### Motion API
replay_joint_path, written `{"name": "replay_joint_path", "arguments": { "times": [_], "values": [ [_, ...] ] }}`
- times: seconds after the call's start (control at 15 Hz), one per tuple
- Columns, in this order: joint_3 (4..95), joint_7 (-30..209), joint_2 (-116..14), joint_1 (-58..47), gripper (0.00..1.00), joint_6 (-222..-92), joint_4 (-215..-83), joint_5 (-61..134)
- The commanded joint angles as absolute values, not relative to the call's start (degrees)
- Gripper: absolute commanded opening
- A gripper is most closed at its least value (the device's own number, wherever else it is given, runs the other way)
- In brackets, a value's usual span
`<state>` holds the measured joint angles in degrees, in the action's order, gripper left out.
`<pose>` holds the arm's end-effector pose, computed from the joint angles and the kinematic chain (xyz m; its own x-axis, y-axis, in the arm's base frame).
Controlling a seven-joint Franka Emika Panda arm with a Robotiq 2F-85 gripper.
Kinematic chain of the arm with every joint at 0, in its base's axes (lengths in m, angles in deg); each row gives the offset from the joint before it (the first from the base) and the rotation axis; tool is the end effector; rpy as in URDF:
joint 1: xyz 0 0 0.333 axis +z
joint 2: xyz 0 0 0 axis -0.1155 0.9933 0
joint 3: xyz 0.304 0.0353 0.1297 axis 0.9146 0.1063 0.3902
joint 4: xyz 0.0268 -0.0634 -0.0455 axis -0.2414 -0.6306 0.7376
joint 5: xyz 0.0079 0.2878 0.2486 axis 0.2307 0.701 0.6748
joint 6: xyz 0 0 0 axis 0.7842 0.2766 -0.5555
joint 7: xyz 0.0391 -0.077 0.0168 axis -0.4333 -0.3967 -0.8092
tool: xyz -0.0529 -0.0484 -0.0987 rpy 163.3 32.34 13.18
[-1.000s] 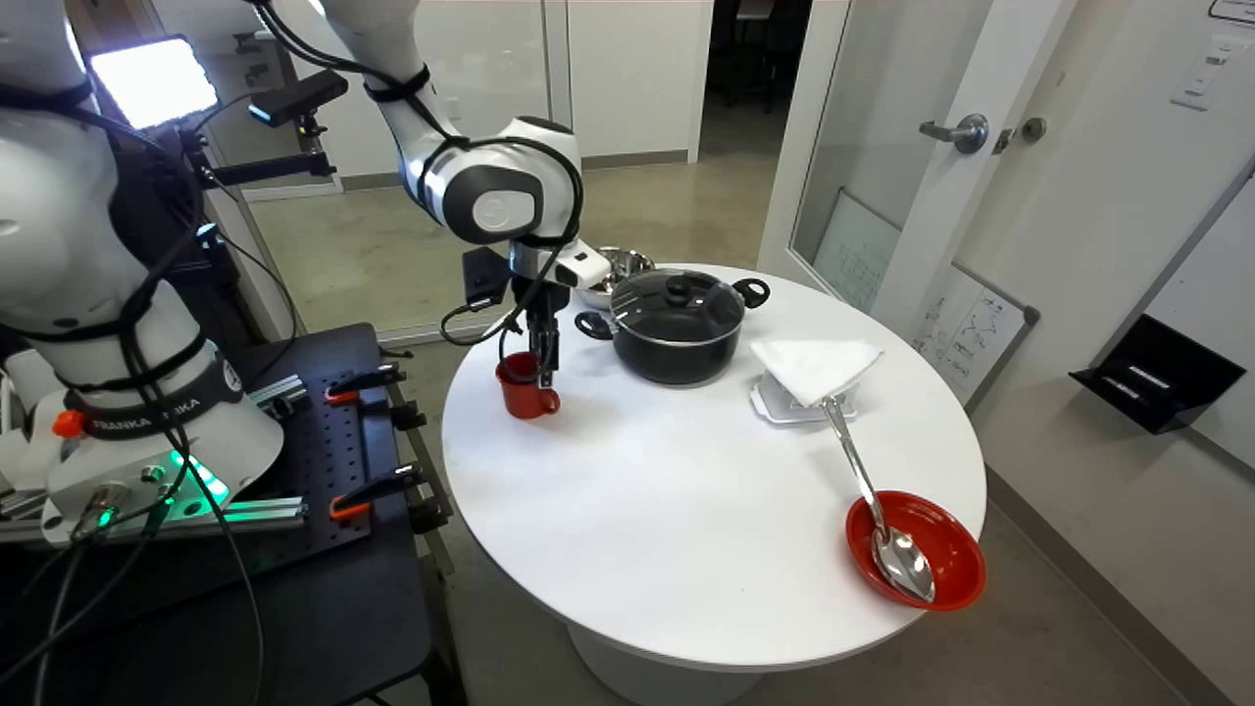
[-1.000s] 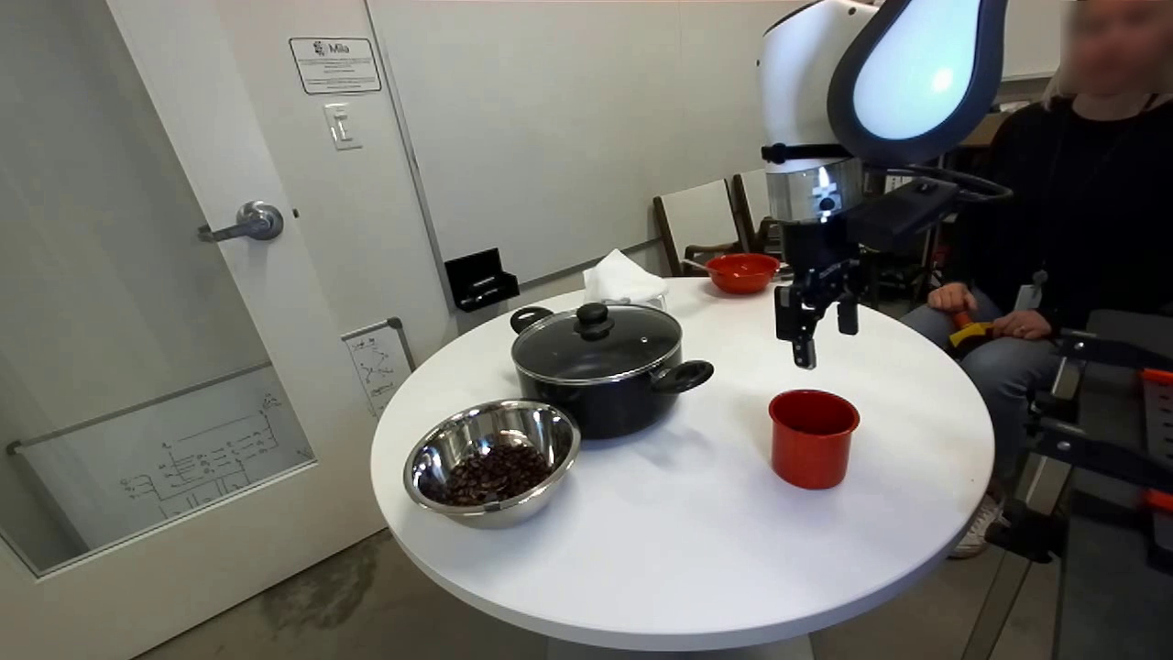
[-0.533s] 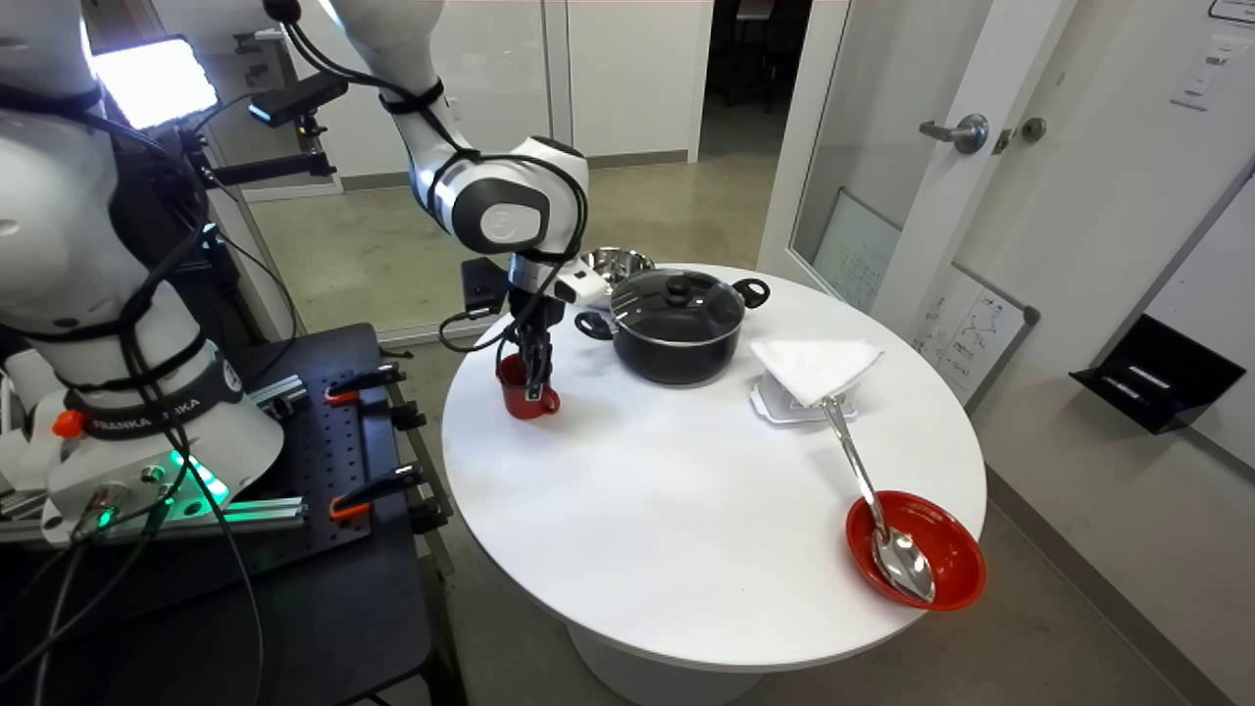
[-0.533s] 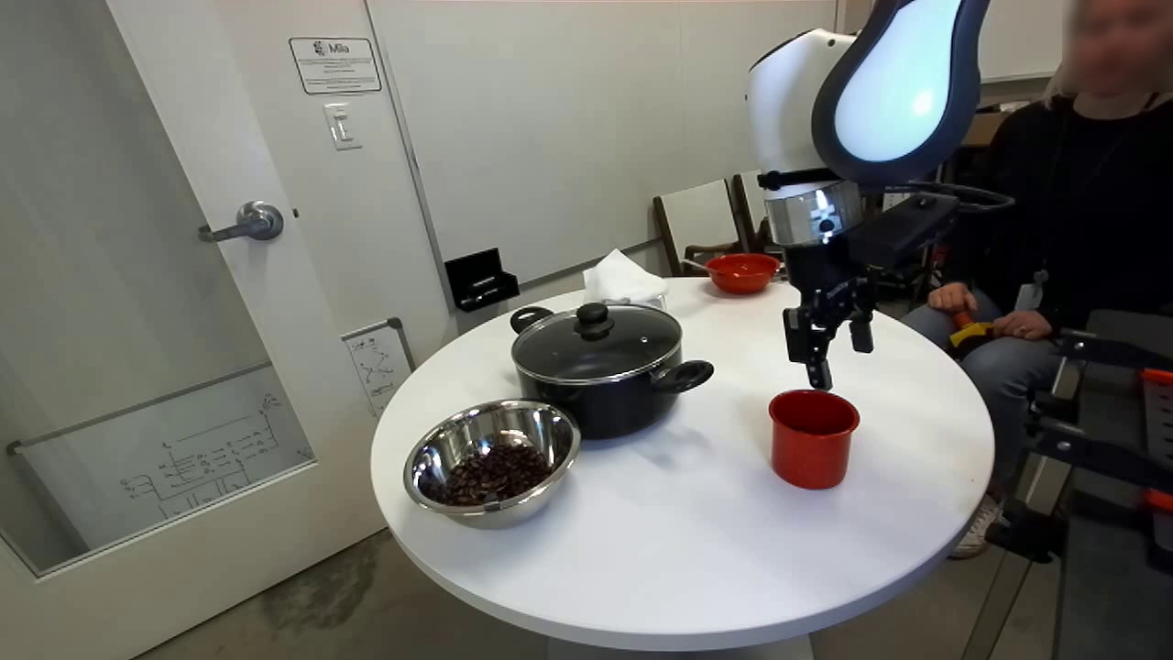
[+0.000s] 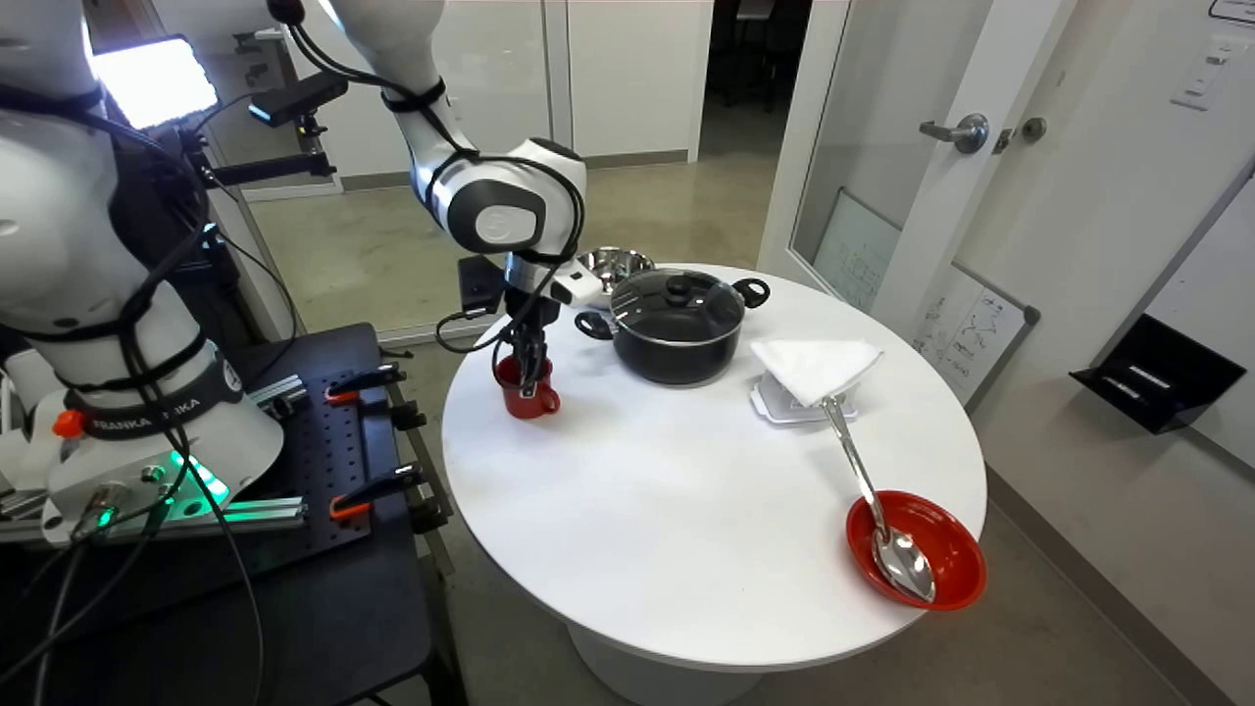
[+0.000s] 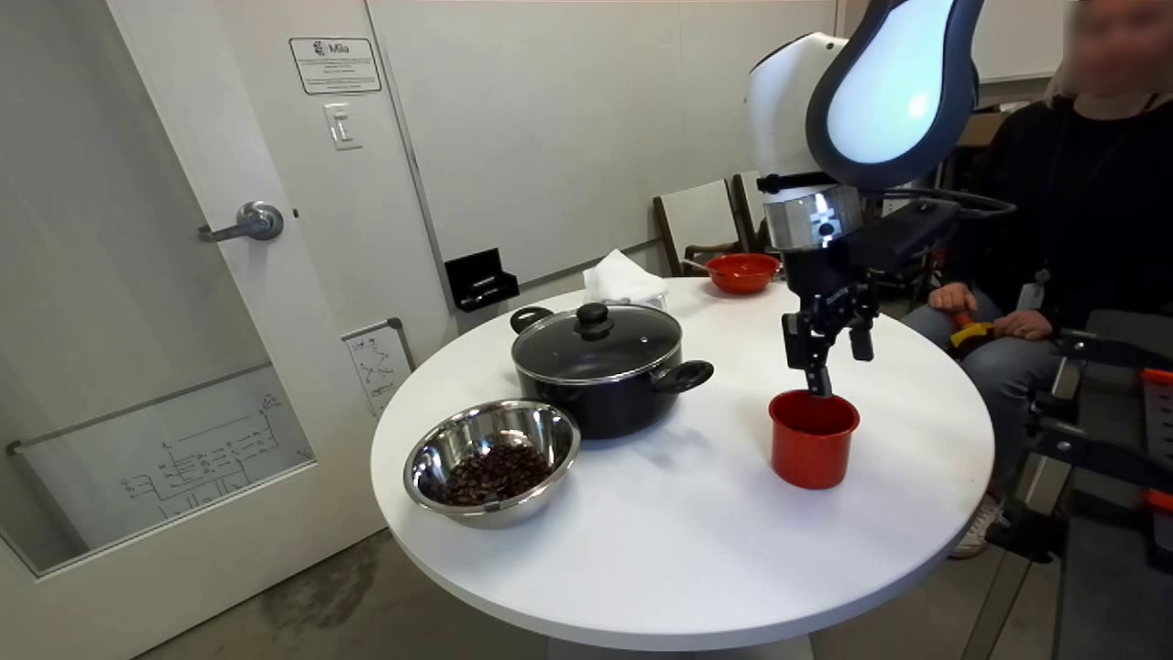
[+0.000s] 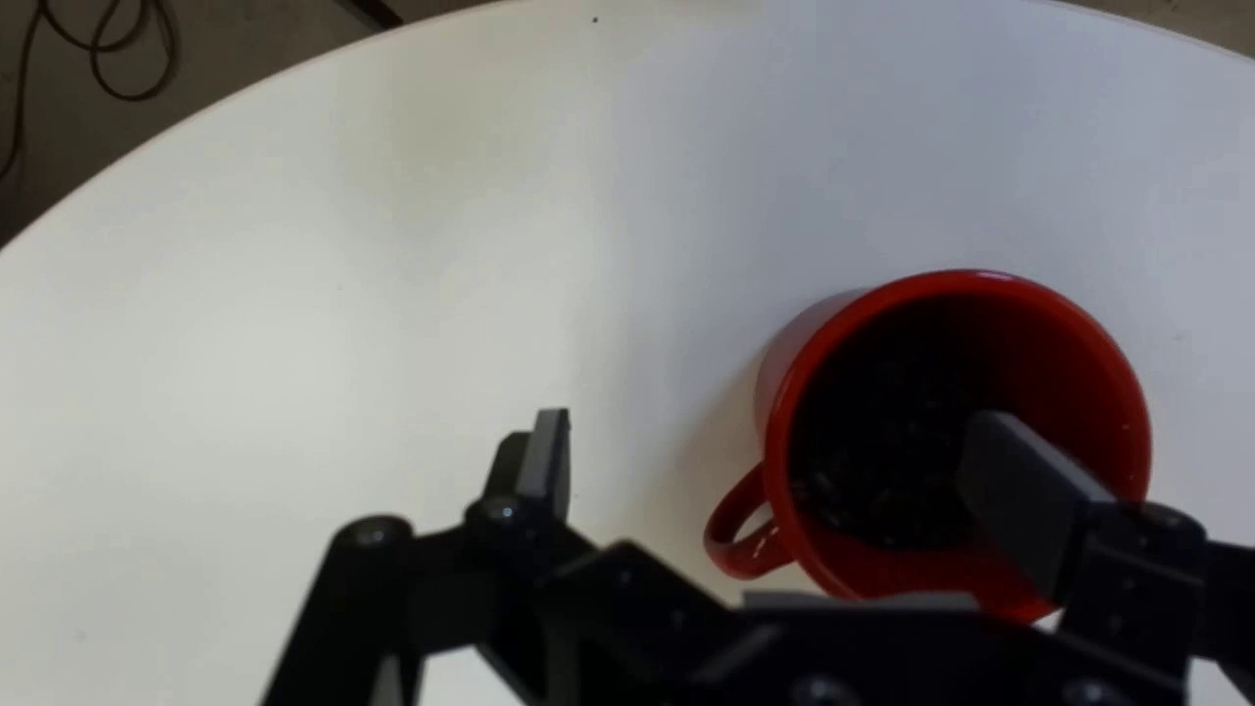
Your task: Pour the contents from the orange cup into the silver bowl
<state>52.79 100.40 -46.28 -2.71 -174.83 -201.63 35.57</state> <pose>0.4234 0.0269 0.1363 0.9633 -0.1581 -0.2168 -0.1436 -0.9863 0.0810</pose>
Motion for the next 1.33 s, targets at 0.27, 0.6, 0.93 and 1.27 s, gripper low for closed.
{"name": "replay_joint_path", "arguments": {
  "times": [0.27,0.6,0.93,1.27],
  "values": [
    [55.91,95.91,-43.56,-2.78,1.00,-179.01,-201.70,43.48],
    [53.79,96.04,-42.94,-4.41,1.00,-181.79,-201.57,44.56],
    [56.66,92.38,-42.03,-9.05,1.00,-179.89,-200.76,49.16],
    [58.28,91.35,-39.56,-10.49,1.00,-180.53,-200.27,52.64]
  ]
}}
